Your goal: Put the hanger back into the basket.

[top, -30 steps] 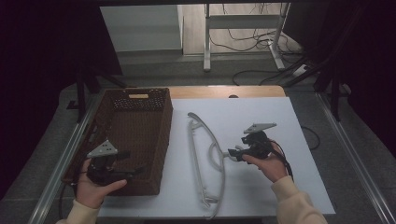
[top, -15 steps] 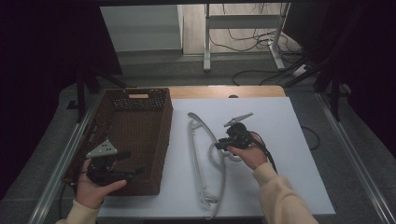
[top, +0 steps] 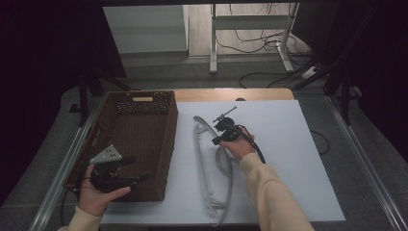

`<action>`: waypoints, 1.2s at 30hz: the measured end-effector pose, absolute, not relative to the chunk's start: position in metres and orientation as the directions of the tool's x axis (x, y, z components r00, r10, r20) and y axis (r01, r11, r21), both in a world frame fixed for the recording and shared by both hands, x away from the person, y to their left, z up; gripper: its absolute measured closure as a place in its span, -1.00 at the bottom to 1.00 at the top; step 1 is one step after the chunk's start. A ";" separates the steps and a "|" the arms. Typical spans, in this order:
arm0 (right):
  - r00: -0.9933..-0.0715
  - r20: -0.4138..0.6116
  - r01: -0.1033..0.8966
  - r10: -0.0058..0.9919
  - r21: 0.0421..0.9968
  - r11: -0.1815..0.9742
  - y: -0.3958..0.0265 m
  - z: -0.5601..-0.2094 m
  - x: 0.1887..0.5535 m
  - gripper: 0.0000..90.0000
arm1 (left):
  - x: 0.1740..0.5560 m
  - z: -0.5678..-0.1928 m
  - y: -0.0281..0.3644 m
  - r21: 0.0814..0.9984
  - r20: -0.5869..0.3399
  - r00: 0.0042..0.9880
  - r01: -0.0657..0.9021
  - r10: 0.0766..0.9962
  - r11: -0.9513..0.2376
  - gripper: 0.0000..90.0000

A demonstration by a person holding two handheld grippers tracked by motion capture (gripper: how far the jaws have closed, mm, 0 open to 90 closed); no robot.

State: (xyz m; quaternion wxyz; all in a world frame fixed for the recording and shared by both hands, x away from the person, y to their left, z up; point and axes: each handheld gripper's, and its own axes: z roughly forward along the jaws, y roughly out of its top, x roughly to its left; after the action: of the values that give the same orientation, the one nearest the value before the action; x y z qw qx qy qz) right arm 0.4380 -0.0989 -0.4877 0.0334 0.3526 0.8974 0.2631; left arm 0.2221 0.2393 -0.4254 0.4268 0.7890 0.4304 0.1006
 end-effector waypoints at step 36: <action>-0.623 0.133 0.736 0.771 0.432 0.521 -0.209 -0.481 0.402 0.99 | 0.223 -0.427 0.239 0.759 -0.205 0.600 0.596 0.773 -0.261 -0.58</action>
State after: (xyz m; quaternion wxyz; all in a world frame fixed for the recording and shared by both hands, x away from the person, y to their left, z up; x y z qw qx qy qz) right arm 0.4020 -0.2087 -0.4810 0.0375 0.4324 0.8712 0.2293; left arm 0.2229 0.2386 -0.4266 0.4247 0.7872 0.4348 0.1041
